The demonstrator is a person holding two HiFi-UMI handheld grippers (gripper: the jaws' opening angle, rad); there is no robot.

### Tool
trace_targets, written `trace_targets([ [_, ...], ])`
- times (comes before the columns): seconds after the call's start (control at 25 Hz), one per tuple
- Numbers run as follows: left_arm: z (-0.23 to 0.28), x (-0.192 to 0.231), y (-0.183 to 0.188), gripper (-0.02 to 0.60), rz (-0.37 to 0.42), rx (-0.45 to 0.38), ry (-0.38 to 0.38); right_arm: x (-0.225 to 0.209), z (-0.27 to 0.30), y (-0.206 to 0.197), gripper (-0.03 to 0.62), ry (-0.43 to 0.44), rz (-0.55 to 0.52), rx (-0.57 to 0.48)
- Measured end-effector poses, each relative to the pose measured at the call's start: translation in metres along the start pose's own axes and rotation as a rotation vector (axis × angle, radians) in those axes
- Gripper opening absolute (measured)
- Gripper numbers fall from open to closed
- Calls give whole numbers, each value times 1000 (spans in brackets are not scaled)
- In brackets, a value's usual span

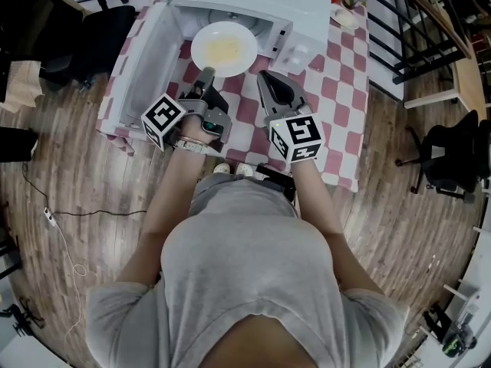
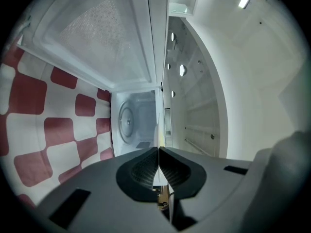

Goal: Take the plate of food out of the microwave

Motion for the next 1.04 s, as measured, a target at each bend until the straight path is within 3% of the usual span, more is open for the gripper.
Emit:
trace_targets([
  [1.04,15,-27,1,8,46,39,-48,1,3,17,26,-45,-19,-28],
])
Point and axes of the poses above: the fingertips, and each gripper's own axes: z forward along the fingers, x to its left, y out of its top, the point moved 10 cm from there along -z, backward along the fingers, and after that the axes turned 1 degree about z, right-handed, at the moved point
